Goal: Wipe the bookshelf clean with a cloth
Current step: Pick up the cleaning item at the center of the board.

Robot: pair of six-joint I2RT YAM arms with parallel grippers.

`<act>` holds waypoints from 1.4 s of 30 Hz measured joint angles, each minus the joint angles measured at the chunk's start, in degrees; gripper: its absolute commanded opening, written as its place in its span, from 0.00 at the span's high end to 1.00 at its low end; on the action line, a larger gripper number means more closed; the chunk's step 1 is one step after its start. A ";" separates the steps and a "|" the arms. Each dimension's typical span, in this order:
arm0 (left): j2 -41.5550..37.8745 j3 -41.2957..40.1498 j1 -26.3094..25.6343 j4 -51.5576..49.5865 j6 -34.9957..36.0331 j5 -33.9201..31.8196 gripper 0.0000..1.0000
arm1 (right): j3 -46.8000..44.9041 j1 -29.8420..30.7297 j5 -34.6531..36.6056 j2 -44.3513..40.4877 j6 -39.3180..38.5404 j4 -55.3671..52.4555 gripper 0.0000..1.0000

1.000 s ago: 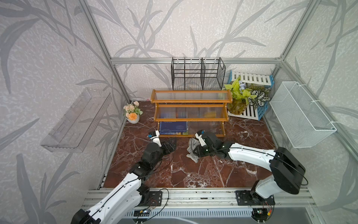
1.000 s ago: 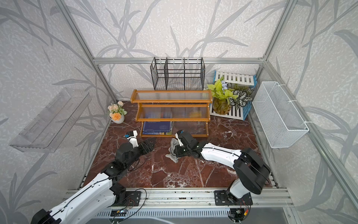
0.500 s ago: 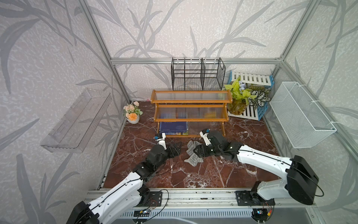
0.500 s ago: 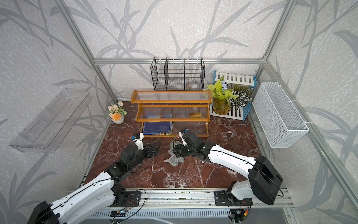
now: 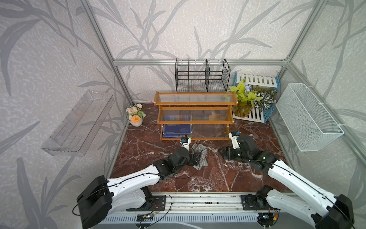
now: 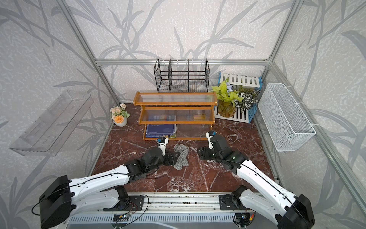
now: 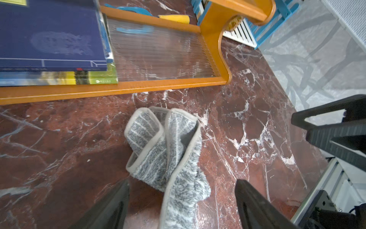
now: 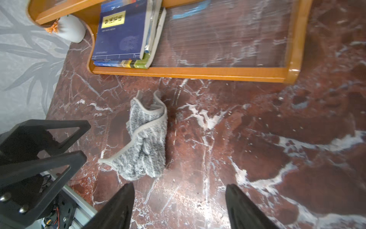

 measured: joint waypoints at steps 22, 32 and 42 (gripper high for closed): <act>28.50 9.51 -2.54 -1.25 4.70 -5.01 0.85 | -6.27 -7.08 -3.74 -5.42 0.33 -2.12 0.21; 8.31 -2.34 11.56 -0.26 0.61 3.91 0.95 | -6.27 -8.15 -4.70 -4.83 0.50 -0.52 0.20; -13.05 -10.97 44.70 -5.18 -3.08 12.76 0.97 | -6.36 -8.90 -6.36 -0.50 0.63 2.23 0.20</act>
